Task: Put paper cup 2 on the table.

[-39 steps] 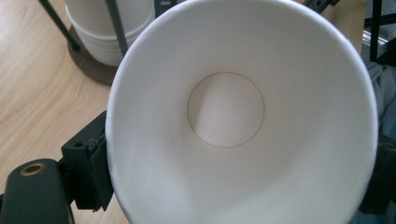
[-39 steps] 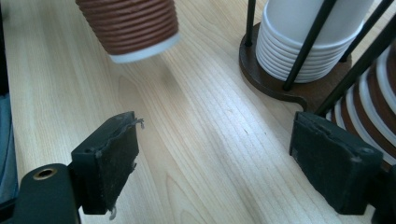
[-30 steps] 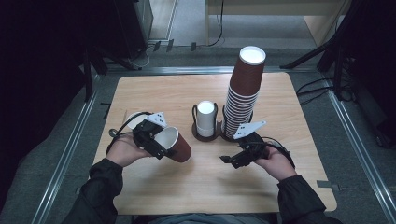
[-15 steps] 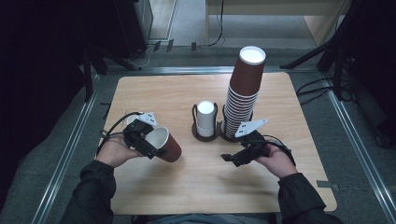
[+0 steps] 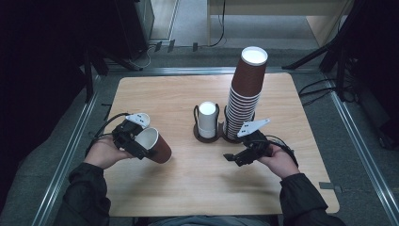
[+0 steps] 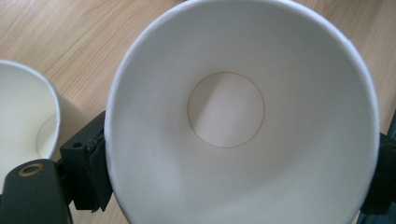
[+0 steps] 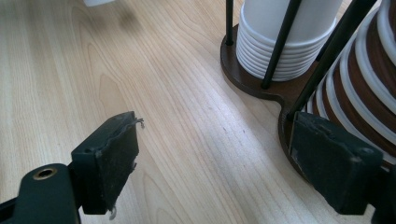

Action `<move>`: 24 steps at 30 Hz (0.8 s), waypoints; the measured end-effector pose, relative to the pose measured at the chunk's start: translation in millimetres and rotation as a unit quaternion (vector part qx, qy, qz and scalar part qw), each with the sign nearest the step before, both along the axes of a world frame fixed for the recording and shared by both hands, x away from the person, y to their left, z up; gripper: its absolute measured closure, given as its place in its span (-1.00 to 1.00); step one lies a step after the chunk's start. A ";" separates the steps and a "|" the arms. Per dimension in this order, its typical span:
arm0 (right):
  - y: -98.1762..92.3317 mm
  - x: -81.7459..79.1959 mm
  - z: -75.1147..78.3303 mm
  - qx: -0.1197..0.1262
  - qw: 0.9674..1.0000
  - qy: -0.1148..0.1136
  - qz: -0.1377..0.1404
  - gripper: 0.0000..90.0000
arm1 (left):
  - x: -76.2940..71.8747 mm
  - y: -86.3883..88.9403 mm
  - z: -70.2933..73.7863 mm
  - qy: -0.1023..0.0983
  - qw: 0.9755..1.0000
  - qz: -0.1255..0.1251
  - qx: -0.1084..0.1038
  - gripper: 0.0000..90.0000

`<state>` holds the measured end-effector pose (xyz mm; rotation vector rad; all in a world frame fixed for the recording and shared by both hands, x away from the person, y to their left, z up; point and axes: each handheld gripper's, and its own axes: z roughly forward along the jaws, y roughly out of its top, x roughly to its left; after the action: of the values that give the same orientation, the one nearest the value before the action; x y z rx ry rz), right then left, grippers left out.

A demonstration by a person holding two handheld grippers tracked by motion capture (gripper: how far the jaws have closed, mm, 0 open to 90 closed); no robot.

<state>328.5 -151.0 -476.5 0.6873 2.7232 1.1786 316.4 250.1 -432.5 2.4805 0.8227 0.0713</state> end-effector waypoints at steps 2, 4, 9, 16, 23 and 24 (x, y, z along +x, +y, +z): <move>0.1 -0.1 -0.2 0.000 1.000 0.001 0.000 -0.64 | -0.4 3.8 0.8 0.001 1.000 0.005 0.003 -0.79; 0.5 0.0 -0.6 -0.001 1.000 0.002 0.002 -0.64 | -0.5 9.4 1.6 0.003 1.000 0.013 -0.001 -0.79; 1.3 0.9 -2.6 -0.008 1.000 0.005 0.004 -0.64 | -2.9 20.3 0.9 0.004 1.000 0.019 0.013 -0.79; 2.0 1.3 -3.7 -0.011 1.000 0.007 0.005 -0.64 | -4.2 34.1 0.3 0.009 0.998 0.041 0.036 -0.80; 1.7 1.7 -3.7 -0.010 1.000 0.007 0.004 -0.64 | -4.5 41.0 -4.8 0.021 0.997 0.056 0.058 -0.81; 1.7 1.6 -3.7 -0.010 1.000 0.007 0.004 -0.64 | -4.2 41.6 -5.9 0.020 0.996 0.056 0.062 -0.81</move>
<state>330.1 -149.3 -480.2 0.6858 2.7475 1.1502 312.2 291.6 -438.4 2.5577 1.0021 0.1156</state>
